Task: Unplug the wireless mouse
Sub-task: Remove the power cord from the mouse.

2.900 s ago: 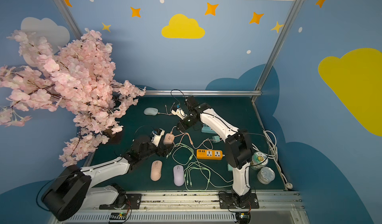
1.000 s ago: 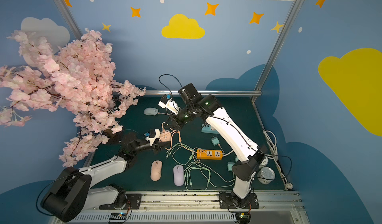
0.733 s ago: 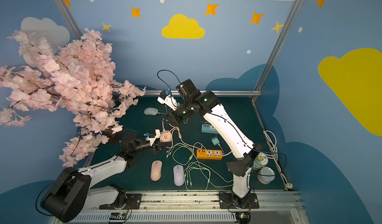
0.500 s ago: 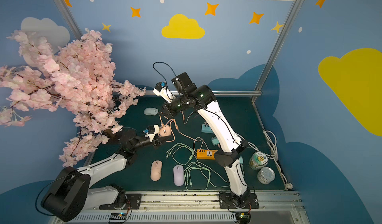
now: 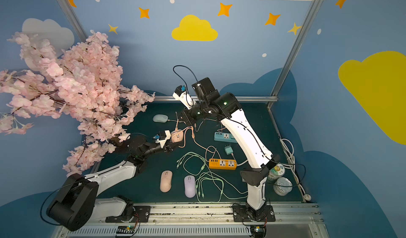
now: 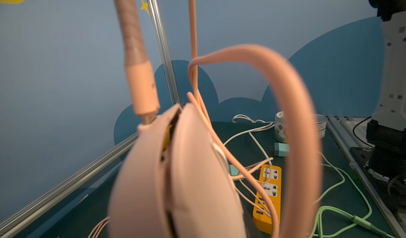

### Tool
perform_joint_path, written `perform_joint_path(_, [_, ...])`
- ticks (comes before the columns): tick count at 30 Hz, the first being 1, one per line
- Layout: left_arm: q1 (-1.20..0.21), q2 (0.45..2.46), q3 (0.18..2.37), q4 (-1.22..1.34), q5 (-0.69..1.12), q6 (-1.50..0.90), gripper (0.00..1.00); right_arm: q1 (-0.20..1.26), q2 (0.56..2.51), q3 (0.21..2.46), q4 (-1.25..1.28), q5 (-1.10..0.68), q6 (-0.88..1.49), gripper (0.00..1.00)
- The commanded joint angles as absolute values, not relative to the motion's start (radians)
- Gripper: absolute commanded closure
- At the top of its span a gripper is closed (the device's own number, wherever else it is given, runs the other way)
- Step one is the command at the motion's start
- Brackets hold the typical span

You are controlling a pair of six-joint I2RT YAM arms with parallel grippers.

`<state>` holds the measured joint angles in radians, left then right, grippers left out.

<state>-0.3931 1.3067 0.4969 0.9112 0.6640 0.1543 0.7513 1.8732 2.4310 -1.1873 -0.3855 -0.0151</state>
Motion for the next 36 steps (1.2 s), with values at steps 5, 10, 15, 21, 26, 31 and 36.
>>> perform_joint_path(5, [-0.396,1.342,0.460,0.597,0.729,0.234,0.90,0.682,1.826,2.505,-0.874,-0.457,0.068,1.00])
perform_joint_path(10, [-0.408,1.353,0.481,0.547,0.719,0.261,0.92,0.796,1.976,2.603,-0.926,-0.513,0.076,1.00])
perform_joint_path(15, [-0.413,1.373,0.494,0.542,0.706,0.259,0.92,0.806,1.965,2.682,-0.981,-0.449,0.023,1.00])
perform_joint_path(21, [-0.412,1.390,0.503,0.547,0.719,0.261,0.92,0.678,1.842,2.647,-0.987,-0.396,0.009,1.00])
perform_joint_path(26, [-0.413,1.371,0.501,0.537,0.708,0.261,0.94,0.620,1.821,2.572,-1.011,-0.352,0.031,1.00])
perform_joint_path(31, [-0.395,1.356,0.502,0.548,0.609,0.168,0.91,0.702,1.854,2.480,-1.032,-0.341,0.021,1.00])
perform_joint_path(36, [-0.329,1.274,0.490,0.455,0.245,-0.168,0.87,0.728,1.814,2.162,-0.867,-0.377,0.084,1.00])
